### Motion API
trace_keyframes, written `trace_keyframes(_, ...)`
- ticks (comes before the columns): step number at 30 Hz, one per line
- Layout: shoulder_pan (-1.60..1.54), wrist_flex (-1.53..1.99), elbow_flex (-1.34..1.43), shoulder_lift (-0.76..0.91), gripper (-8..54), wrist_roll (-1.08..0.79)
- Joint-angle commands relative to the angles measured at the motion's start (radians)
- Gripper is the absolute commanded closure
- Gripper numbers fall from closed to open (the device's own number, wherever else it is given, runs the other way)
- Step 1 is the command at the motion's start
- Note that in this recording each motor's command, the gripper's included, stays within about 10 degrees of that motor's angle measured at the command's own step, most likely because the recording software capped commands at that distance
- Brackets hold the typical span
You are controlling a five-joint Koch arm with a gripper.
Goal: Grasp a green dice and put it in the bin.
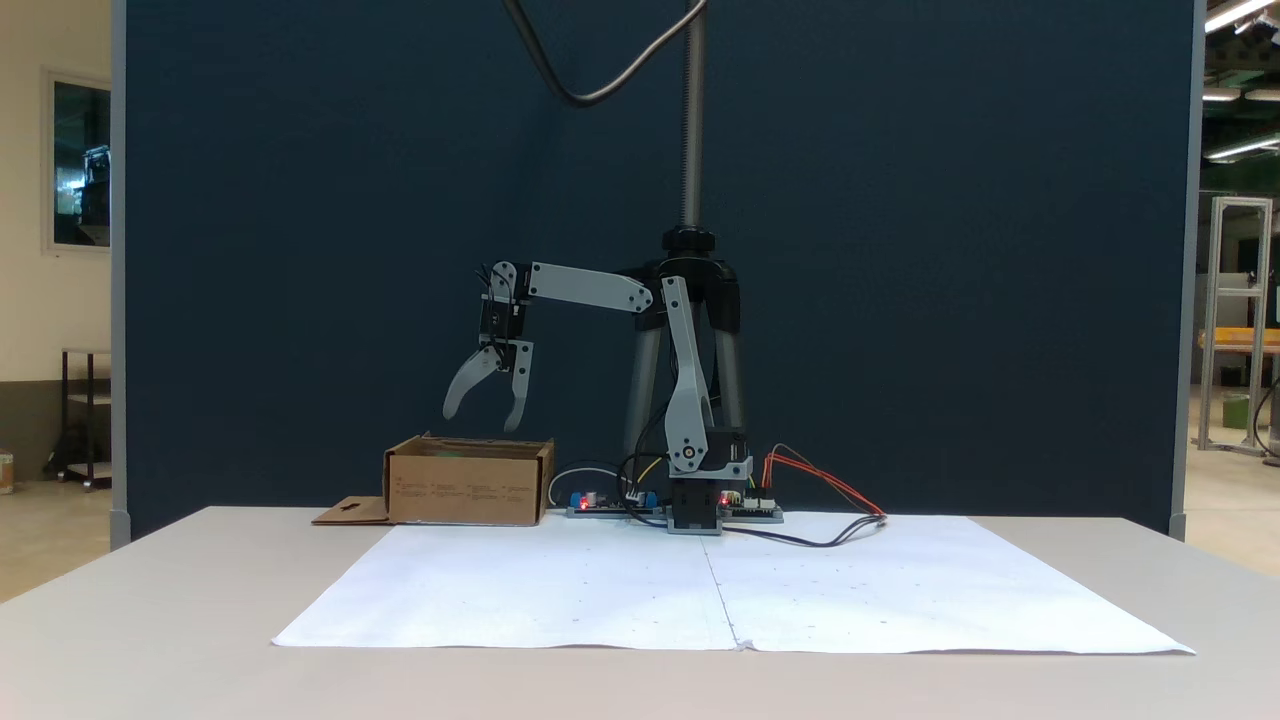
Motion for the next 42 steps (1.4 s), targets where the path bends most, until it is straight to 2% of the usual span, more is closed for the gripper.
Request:
trace_keyframes(1, 0.020, -0.029, -0.006, 0.021, 5.4, -0.078)
trace_keyframes(9, 0.009, -0.043, -0.008, 0.025, 5.4, -0.071)
trace_keyframes(16, -0.164, -0.041, -0.017, 0.115, 5.4, 0.115)
trace_keyframes(32, -0.959, -0.049, -0.023, 0.337, 5.4, 0.502)
trace_keyframes(37, -1.327, -0.066, -0.023, 0.367, 2.0, 0.565)
trace_keyframes(42, -1.649, -0.143, -0.023, 0.371, 2.0, 0.600)
